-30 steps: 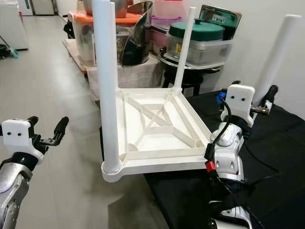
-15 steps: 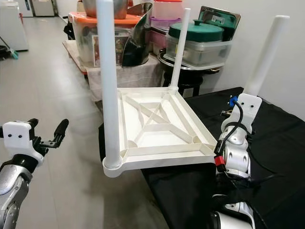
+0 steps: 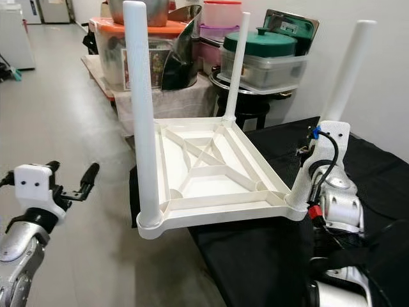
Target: Building children table
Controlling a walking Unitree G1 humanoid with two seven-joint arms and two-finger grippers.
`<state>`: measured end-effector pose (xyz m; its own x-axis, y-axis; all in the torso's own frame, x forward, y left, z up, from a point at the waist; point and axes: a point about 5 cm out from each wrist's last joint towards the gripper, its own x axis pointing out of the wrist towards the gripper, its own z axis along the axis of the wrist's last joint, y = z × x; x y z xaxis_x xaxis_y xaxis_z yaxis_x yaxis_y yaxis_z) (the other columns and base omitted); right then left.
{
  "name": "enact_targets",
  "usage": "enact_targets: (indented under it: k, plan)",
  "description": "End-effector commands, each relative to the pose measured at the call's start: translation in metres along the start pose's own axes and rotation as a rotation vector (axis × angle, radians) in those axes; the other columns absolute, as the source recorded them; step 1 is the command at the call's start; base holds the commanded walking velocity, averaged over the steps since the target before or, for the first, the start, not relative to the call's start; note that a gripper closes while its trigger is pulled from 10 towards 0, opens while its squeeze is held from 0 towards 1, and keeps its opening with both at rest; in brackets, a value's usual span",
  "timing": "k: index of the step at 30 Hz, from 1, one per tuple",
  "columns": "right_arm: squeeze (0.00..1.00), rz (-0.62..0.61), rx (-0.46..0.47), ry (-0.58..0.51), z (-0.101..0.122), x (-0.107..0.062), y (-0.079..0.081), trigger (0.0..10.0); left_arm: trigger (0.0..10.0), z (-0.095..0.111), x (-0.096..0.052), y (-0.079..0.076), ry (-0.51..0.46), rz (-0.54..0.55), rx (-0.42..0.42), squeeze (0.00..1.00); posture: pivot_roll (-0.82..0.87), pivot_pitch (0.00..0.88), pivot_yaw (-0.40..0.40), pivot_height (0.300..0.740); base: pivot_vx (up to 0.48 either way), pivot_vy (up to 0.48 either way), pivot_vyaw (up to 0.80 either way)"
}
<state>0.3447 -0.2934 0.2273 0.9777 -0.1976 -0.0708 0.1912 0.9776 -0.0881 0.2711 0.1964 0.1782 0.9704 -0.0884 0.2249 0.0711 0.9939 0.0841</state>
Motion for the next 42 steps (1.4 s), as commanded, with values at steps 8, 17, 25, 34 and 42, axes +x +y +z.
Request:
enact_targets:
  k: [8, 17, 25, 34, 42]
  plan:
    - [0.0, 0.148, -0.053, 0.165, -0.031, -0.004, 0.017, 0.0, 10.0, -0.002, -0.005, -0.014, 0.027, -0.074, -0.024, 0.0, 0.04, 0.0, -0.065, 0.74, 0.0, 0.0, 0.0]
    - [0.0, 0.108, -0.065, 0.185, -0.034, -0.002, 0.006, 0.0, 10.0, -0.003, -0.006, -0.015, 0.03, -0.086, -0.022, 0.0, 0.05, 0.0, -0.065, 0.74, 0.0, 0.0, 0.0]
    - [0.0, 0.099, -0.072, 0.197, -0.038, -0.002, 0.002, 0.0, 10.0, -0.001, -0.006, -0.018, 0.029, -0.098, -0.015, 0.0, 0.05, 0.0, -0.065, 0.74, 0.0, 0.0, 0.0]
    - [0.0, 0.084, -0.074, 0.199, -0.04, -0.001, -0.001, 0.0, 10.0, 0.0, -0.008, -0.025, 0.013, -0.129, -0.036, 0.0, 0.06, 0.0, -0.059, 0.74, 0.0, 0.0, 0.0]
    - [0.0, 0.084, -0.073, 0.202, -0.044, -0.001, -0.001, 0.0, 10.0, 0.002, -0.009, -0.027, 0.006, -0.163, -0.036, 0.0, 0.06, 0.0, -0.057, 0.74, 0.0, -0.168, 0.0]
